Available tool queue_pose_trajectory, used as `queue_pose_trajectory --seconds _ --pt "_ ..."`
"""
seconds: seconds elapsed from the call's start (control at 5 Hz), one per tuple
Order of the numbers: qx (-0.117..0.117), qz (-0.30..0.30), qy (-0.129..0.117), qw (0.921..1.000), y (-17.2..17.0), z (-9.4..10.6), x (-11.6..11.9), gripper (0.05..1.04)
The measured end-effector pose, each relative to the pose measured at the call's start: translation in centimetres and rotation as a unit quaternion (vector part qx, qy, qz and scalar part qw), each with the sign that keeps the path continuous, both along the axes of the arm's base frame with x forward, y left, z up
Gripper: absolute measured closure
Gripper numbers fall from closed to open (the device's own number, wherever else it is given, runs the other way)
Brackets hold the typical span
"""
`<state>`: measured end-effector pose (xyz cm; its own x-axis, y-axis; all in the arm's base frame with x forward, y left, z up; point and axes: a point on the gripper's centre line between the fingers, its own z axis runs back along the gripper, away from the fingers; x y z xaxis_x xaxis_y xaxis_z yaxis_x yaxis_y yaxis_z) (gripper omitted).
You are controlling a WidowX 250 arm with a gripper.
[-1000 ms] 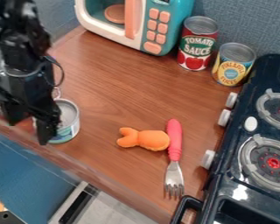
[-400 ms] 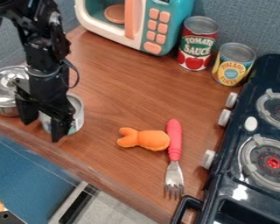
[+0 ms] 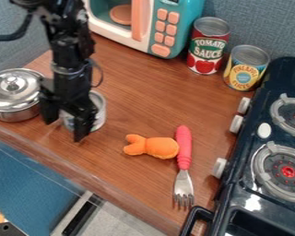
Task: Move the can to the top right side of the table
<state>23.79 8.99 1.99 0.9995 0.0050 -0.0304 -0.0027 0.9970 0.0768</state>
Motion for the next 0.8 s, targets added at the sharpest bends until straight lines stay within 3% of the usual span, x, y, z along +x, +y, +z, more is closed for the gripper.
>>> queue_pose_trajectory --seconds 0.8 --pt "-0.043 -0.078 -0.015 0.9959 -4.5 0.4 8.0 0.084"
